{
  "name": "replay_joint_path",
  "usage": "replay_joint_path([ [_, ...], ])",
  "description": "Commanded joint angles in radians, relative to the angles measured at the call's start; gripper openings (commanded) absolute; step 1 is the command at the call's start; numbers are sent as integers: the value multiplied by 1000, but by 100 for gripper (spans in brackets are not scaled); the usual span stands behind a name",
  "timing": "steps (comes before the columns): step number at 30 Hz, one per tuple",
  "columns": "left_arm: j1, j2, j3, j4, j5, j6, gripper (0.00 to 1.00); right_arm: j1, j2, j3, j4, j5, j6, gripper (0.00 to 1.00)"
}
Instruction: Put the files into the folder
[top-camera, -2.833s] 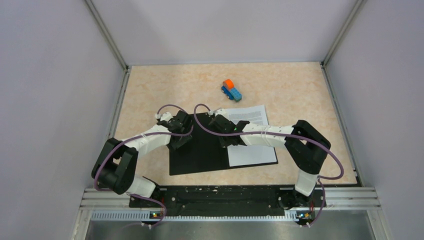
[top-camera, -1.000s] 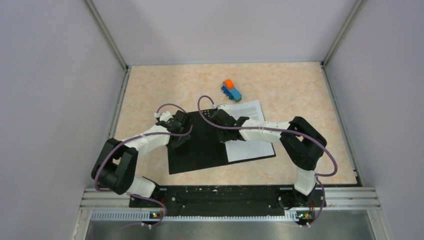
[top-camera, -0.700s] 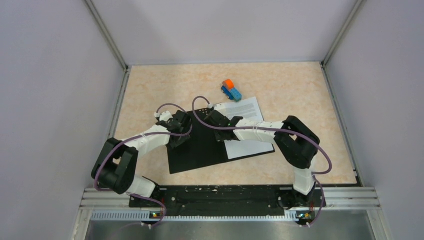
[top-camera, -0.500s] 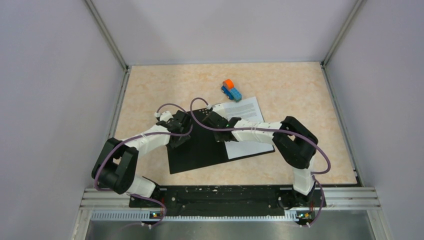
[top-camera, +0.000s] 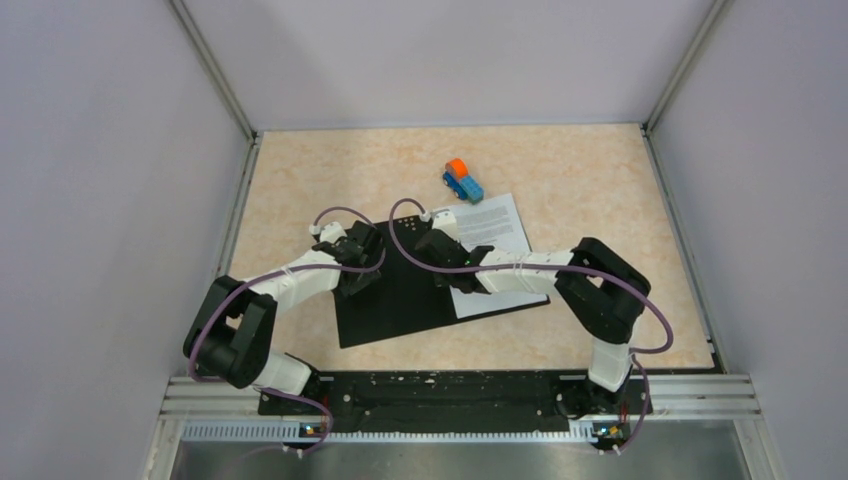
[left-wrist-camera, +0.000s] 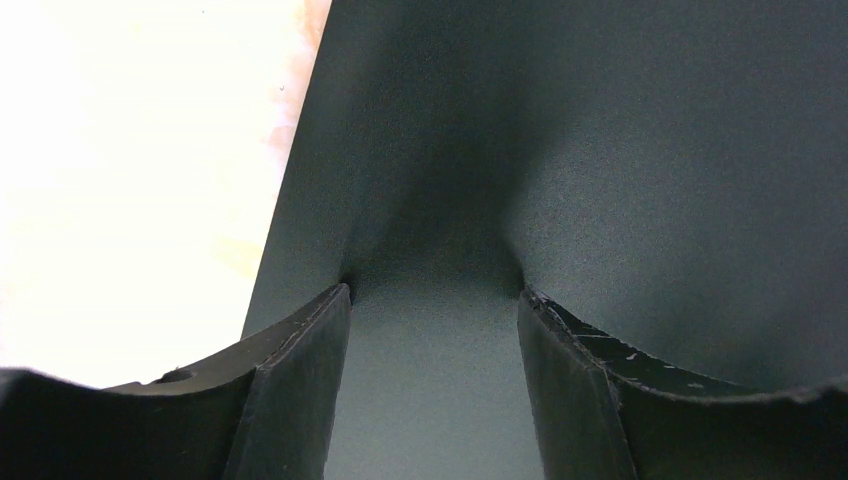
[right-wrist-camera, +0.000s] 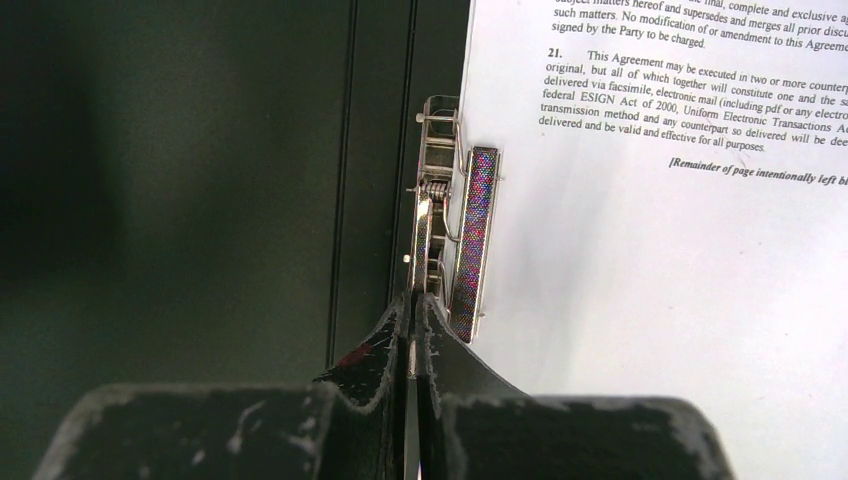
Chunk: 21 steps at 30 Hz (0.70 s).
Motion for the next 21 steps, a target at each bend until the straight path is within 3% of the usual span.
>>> replay_joint_path([
  [1, -7, 131, -115, 161, 267, -99, 66, 33, 98, -97, 67, -330, 63, 0],
  [11, -7, 130, -116, 164, 269, -100, 65, 35, 64, -104, 87, -325, 26, 0],
  [21, -7, 134, -108, 162, 268, -103, 65, 48, 196, 38, -115, -335, -45, 0],
])
